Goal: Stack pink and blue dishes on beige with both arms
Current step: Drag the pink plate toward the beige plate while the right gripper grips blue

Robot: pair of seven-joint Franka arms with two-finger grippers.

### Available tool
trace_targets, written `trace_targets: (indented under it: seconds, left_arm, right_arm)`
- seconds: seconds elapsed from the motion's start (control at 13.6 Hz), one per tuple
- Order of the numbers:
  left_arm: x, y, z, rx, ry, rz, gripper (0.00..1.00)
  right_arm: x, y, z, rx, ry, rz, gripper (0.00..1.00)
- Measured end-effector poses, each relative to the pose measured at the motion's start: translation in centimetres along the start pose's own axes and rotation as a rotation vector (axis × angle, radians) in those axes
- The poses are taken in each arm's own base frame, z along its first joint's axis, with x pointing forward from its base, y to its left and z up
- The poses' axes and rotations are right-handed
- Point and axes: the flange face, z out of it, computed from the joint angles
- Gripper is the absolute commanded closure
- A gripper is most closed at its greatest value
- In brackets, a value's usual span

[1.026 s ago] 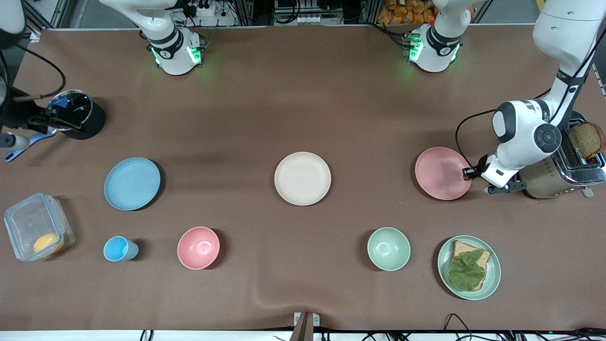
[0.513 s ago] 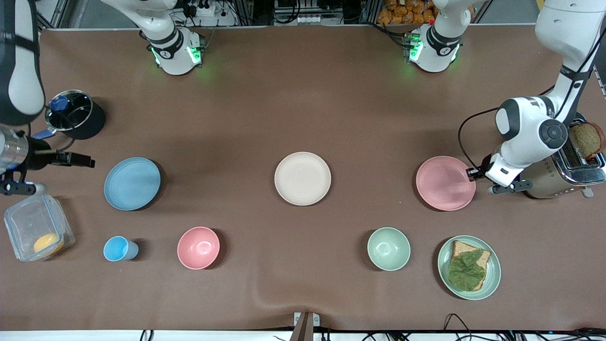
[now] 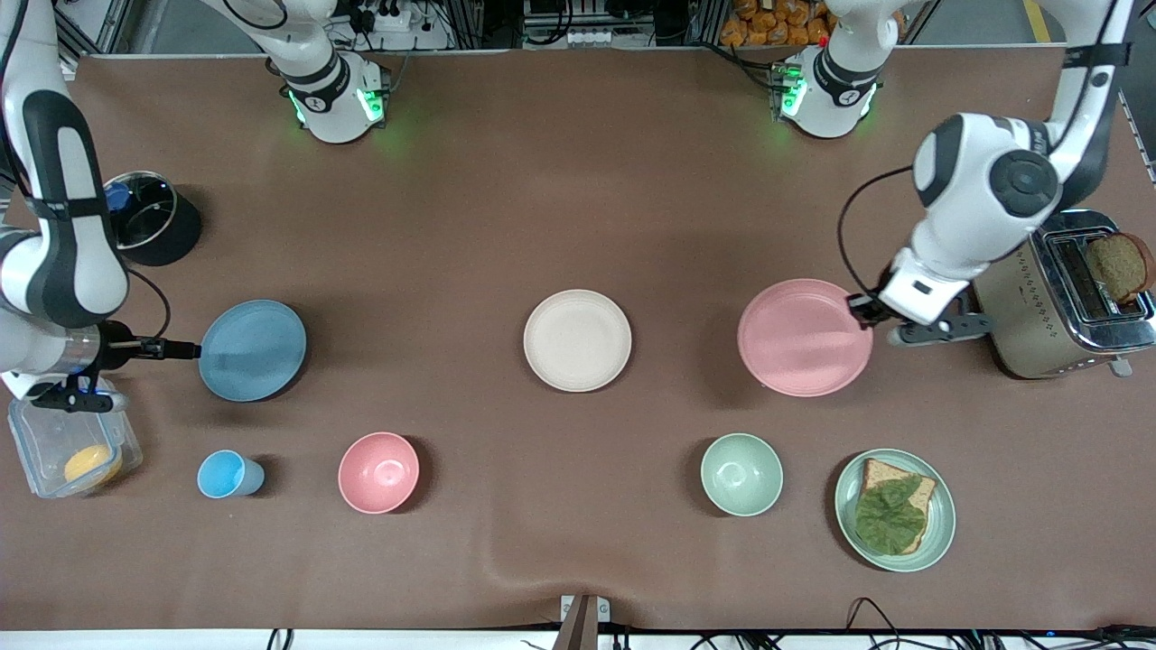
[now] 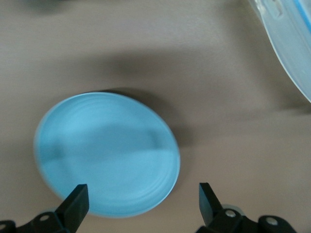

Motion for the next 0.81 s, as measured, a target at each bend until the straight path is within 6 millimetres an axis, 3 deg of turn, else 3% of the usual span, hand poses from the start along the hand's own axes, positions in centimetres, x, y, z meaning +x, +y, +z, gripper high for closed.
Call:
trace_targets:
  seconds: [0.15, 0.44, 0.66, 0.81]
  left_arm:
    - [-1.0, 3.2, 0.4, -0.016, -0.014, -0.025, 1.00]
    - [-1.9, 5.4, 1.8, -0.027, -0.047, -0.044, 1.00]
    - [-2.7, 6.7, 2.1, -0.026, -0.057, -0.039, 1.00]
    - [-2.7, 6.7, 2.1, -0.023, -0.062, -0.040, 1.00]
  right_arm:
    - [-0.5, 0.9, 2.9, -0.006, 0.033, -0.007, 0.00]
    - [-1.8, 0.3, 7.5, -0.010, 0.049, -0.013, 0.00]
    - [-2.2, 0.2, 9.0, -0.010, 0.045, -0.014, 0.02]
    - [-2.0, 0.3, 9.6, -0.012, 0.052, -0.015, 0.50]
